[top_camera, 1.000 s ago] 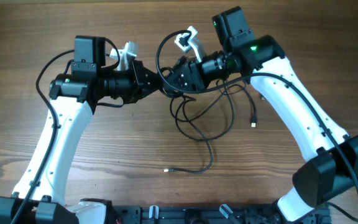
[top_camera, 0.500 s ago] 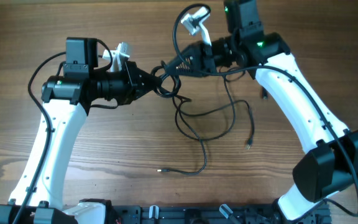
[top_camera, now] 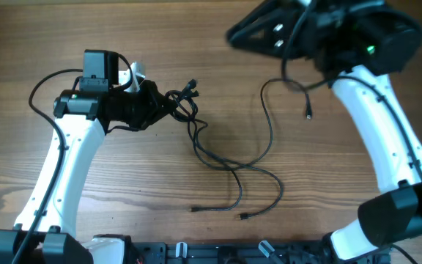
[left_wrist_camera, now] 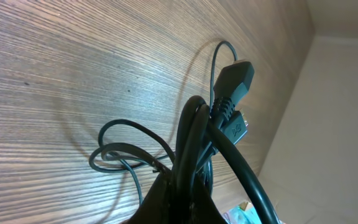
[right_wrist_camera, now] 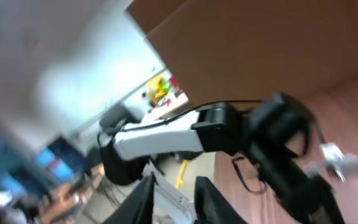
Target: Untangle cables
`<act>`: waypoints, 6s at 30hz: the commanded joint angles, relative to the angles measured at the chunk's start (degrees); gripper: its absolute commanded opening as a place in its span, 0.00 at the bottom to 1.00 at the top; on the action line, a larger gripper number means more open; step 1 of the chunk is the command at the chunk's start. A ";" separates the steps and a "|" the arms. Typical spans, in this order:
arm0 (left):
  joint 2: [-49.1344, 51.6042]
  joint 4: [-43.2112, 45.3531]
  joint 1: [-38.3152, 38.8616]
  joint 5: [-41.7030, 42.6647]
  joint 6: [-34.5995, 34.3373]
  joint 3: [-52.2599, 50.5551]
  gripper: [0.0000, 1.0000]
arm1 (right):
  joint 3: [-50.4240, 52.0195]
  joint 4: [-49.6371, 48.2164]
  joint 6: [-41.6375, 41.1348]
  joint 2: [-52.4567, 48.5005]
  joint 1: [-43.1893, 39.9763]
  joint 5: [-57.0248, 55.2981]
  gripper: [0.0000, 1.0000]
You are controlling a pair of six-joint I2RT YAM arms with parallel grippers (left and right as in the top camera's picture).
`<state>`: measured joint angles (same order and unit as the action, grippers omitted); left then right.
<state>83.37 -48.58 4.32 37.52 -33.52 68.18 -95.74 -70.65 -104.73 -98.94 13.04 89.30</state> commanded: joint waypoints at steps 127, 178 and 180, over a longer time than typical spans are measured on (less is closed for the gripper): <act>0.44 0.26 0.44 -6.97 -4.42 -0.48 0.04 | 0.94 105.35 66.88 21.84 -33.20 -45.33 0.05; 0.44 -1.40 2.97 -14.71 -29.66 -0.46 0.04 | -3.32 125.55 79.69 7.02 2.95 -57.92 0.04; 0.44 -1.92 2.97 -18.08 -29.64 -0.48 0.04 | -5.66 129.37 82.49 8.61 -0.33 -53.11 0.04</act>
<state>84.53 -48.66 8.10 34.13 -63.22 67.61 -96.05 56.38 -28.03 -95.48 18.68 29.80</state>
